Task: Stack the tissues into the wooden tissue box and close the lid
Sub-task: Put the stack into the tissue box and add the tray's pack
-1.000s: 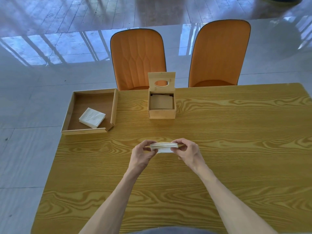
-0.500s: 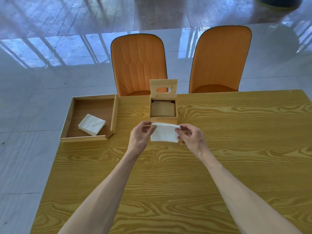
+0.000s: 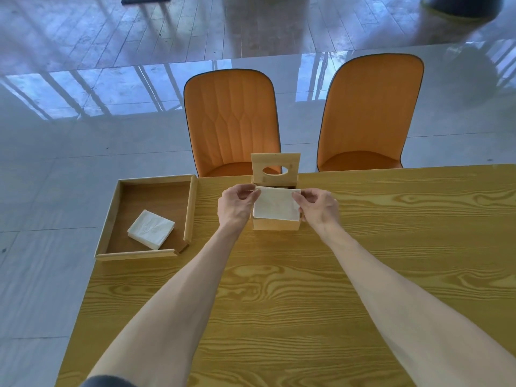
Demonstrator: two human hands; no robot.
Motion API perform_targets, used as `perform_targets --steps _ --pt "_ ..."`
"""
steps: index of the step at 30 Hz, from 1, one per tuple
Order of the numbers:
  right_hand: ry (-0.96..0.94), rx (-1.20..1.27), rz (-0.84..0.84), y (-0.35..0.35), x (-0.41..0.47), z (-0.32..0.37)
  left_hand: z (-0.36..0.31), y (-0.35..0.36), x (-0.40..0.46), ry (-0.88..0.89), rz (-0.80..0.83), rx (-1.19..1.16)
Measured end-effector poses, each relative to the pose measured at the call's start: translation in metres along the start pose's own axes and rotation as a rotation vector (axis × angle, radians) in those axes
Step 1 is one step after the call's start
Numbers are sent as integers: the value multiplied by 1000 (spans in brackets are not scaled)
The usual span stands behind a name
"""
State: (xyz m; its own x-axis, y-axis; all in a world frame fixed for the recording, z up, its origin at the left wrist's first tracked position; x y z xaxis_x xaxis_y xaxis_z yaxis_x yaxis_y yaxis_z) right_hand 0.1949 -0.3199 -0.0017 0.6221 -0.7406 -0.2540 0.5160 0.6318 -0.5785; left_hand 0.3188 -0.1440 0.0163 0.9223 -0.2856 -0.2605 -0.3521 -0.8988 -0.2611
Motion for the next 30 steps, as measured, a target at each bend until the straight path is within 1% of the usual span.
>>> perform_targets --steps 5,9,13,16,21,24,27,30 --pt "0 -82 -35 5 10 7 10 6 10 -41 -36 57" --pt "-36 -234 -87 9 13 17 12 8 11 -29 -79 124" --pt "15 -341 -98 16 16 17 11 12 12 -13 -106 220" --pt "54 -329 -155 16 16 15 12 15 14 -12 -114 259" --pt "62 -312 -146 14 11 10 13 14 14 -21 -103 278" --pt "-48 -342 -170 12 -2 17 16 4 6 -4 -90 265" --pt "-281 -396 -233 18 -26 41 18 -19 -5 4 -93 267" --pt "-448 -385 -183 43 -52 70 24 -61 -15 -10 -148 313"
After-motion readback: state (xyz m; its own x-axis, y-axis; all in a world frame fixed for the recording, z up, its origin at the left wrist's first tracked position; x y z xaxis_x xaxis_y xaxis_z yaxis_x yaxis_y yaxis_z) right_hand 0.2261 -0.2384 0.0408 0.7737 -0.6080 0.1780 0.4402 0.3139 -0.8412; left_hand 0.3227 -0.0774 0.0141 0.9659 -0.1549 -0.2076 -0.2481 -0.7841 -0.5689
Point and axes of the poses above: each hand's wrist, its own x-axis towards the middle knuckle, its own y-axis out of the palm, z = x × y, the point moved 5 cm from there along x, towards the middle knuckle, and after that the axes turned 8 degrees about -x, right-handed, at the moved point
